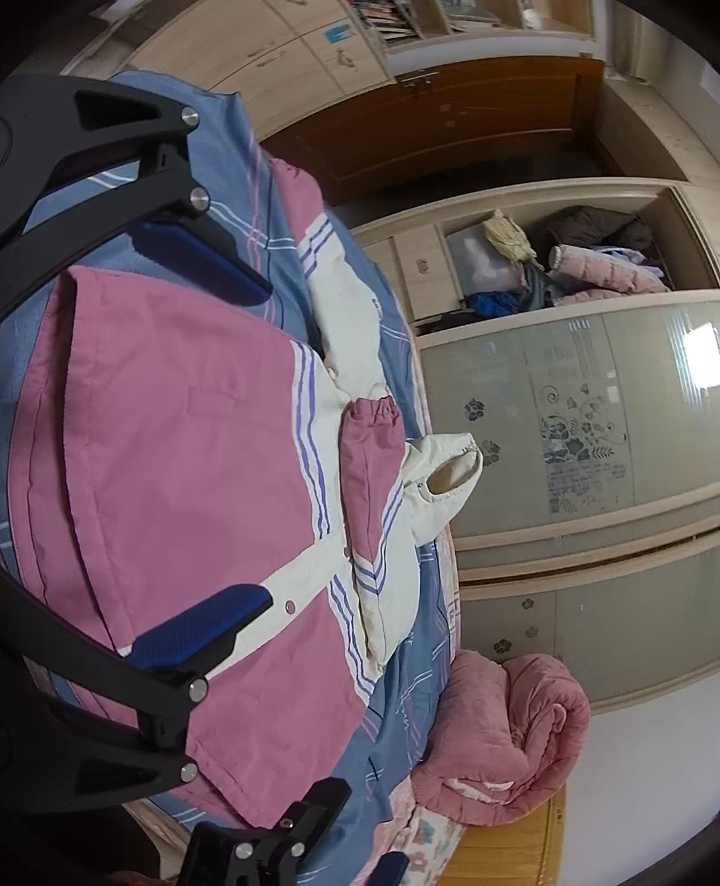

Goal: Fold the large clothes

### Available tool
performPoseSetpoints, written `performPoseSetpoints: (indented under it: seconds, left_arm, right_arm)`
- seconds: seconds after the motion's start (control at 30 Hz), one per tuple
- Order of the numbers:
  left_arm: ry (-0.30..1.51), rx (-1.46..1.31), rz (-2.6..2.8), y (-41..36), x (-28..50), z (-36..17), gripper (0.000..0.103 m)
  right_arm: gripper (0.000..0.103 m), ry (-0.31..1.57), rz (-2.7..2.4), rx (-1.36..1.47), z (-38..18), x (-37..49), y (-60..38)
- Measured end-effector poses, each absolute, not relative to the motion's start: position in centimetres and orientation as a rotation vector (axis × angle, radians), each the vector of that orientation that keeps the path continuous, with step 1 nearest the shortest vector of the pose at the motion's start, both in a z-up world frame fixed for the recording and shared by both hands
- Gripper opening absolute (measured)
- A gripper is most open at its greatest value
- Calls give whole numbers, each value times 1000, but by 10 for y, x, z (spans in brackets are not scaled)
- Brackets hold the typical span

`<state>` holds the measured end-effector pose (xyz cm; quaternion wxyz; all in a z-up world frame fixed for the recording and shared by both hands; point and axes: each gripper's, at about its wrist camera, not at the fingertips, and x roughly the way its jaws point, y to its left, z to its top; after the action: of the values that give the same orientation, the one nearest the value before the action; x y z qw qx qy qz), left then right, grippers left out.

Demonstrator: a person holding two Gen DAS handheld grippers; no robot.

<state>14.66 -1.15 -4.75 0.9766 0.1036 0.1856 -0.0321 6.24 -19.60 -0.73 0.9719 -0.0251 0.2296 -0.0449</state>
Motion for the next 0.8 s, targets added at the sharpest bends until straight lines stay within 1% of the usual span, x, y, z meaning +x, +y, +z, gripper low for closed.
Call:
performPoseSetpoints:
  seconds: [0.57,0.8]
  left_arm:
    - [366,214,-66,-13,145,-47,101]
    - [379,131,-79,5,147,-43,101]
  right_arm:
    - [102,468,-98,-51,-9,64,-196]
    - [102,468,-117,-70,-10,65,-194]
